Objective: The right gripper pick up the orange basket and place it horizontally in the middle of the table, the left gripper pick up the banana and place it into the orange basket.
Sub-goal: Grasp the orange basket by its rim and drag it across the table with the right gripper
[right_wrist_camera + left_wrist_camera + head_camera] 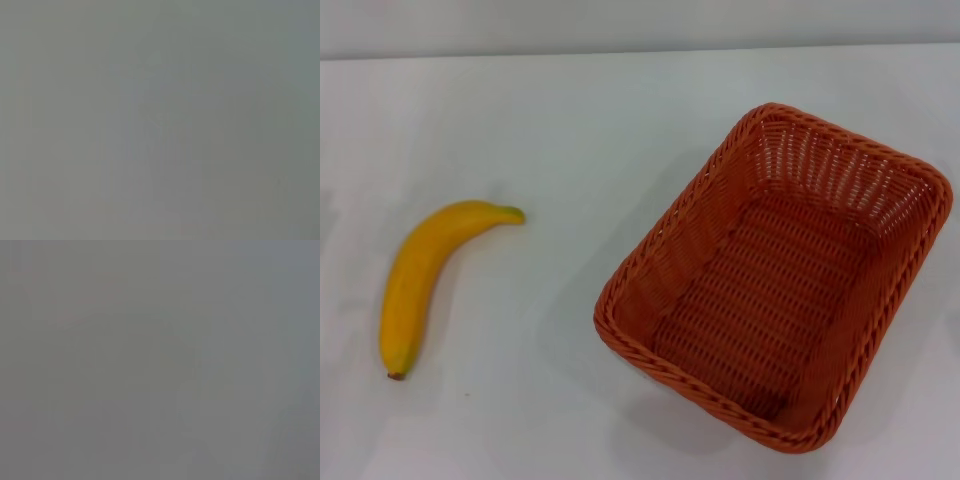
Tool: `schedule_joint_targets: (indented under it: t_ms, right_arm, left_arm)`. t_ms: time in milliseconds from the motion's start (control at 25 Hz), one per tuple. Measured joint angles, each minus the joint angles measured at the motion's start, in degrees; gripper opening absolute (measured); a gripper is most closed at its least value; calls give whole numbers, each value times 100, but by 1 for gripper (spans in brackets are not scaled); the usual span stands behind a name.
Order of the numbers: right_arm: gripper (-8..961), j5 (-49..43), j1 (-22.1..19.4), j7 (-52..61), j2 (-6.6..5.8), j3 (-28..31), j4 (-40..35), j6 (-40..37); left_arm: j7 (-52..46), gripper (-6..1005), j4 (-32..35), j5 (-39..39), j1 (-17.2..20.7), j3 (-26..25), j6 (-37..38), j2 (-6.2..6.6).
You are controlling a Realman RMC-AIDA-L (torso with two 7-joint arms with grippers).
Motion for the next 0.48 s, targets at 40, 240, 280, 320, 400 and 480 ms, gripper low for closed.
schedule_joint_targets:
  t_ms: [40, 240, 280, 320, 400, 480]
  right_arm:
    - [875, 0, 0, 10, 0, 0, 0, 7]
    - [874, 0, -10, 16, 0, 0, 0, 27]
    - [874, 0, -10, 16, 0, 0, 0, 28]
    - [874, 0, -10, 16, 0, 0, 0, 28]
    - [874, 0, -10, 17, 0, 0, 0, 32]
    - [874, 0, -10, 17, 0, 0, 0, 35]
  left_arm:
    - [0, 879, -2, 0, 0, 0, -11, 0]
    - [0, 878, -3, 0, 0, 0, -38, 0]
    - [0, 878, -3, 0, 0, 0, -38, 0]
    - [0, 878, -3, 0, 1, 0, -38, 0]
    - [1, 878, -3, 0, 0, 0, -38, 0]
    - [1, 878, -3, 0, 0, 0, -38, -2]
